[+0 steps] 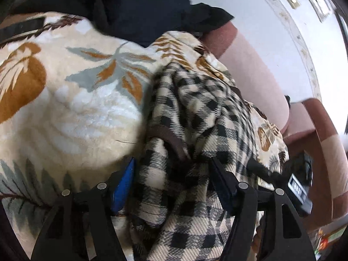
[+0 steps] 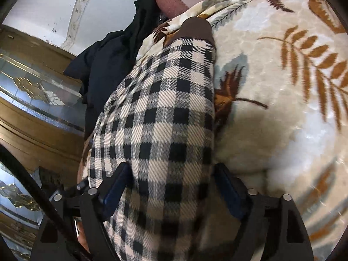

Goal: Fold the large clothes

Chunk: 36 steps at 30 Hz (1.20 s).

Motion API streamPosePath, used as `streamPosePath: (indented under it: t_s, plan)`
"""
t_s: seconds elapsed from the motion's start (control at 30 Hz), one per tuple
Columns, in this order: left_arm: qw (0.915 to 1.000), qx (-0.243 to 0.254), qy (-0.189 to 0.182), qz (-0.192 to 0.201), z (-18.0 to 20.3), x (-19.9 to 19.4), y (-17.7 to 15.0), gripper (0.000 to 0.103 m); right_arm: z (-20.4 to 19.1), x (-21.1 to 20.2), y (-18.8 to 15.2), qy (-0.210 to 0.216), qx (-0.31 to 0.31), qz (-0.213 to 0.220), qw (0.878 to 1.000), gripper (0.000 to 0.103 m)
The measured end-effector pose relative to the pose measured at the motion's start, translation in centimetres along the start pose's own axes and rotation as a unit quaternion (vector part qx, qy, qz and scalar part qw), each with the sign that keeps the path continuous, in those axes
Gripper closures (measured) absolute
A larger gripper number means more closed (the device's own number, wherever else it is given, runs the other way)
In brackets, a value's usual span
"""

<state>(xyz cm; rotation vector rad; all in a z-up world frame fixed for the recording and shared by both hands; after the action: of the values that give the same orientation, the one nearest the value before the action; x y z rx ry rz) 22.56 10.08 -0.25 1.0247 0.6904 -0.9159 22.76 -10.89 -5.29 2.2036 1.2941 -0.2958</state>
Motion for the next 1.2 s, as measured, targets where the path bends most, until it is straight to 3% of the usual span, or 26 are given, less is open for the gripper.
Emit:
streamPosePath:
  t_s: [0.07, 0.2, 0.27, 0.3, 0.4, 0.47, 0.53, 0.73, 0.97, 1.2]
  plan:
    - [0.9998, 0.019, 0.008, 0.004, 1.0, 0.4, -0.5, 0.029, -0.2, 0.4, 0.4, 0.001, -0.009, -0.001, 1.000, 0.013]
    - [0.9995, 0.029, 0.004, -0.009, 1.8, 1.5, -1.3, 0.028, -0.5, 1.8, 1.5, -0.001, -0.019, 0.000, 1.000, 0.014]
    - [0.9997, 0.020, -0.001, -0.011, 1.9, 1.7, -1.2, 0.031, -0.4, 2.4, 1.9, -0.001, -0.013, -0.002, 1.000, 0.018]
    - [0.9998, 0.020, -0.004, -0.010, 2.2, 1.7, -1.2, 0.037, -0.4, 2.6, 2.3, -0.001, -0.007, -0.004, 1.000, 0.019]
    - [0.9990, 0.043, 0.012, 0.009, 3.3, 1.0, -1.2, 0.046, -0.8, 2.2, 2.5, -0.004, -0.014, -0.010, 1.000, 0.036]
    - [0.9972, 0.065, 0.027, 0.026, 4.5, 0.4, -1.3, 0.050, -1.5, 1.3, 2.7, 0.001, -0.025, -0.010, 1.000, 0.058]
    - [0.9951, 0.084, 0.031, 0.041, 6.1, -0.3, -1.5, 0.052, -2.1, 0.6, 2.9, -0.003, -0.035, -0.004, 0.999, 0.062]
    - [0.9889, 0.137, 0.006, 0.057, 11.5, -1.6, -2.6, 0.062, -3.0, -4.1, 4.5, -0.027, -0.067, 0.035, 0.997, 0.065]
    - [0.9832, 0.172, -0.001, 0.062, 16.7, -0.9, -3.4, 0.065, -2.4, -9.6, 5.5, -0.072, -0.095, 0.064, 0.991, 0.065]
    - [0.9766, 0.205, 0.029, 0.058, 18.9, 1.9, -4.5, 0.066, 0.8, -11.8, 5.3, -0.110, -0.069, 0.077, 0.989, 0.065]
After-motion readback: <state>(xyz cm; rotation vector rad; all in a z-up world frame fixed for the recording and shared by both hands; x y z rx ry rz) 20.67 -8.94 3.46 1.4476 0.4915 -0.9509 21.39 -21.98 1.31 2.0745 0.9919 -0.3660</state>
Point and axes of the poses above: each gripper's, at about its wrist camera, not at the fingertips, and x roughly the way its jaws point, z to its right, y to its top, the point moved 7 cm from there along x, roughly the way its jaws point, and after that the axes turned 15 degrees about y, right-handed, at the moved point
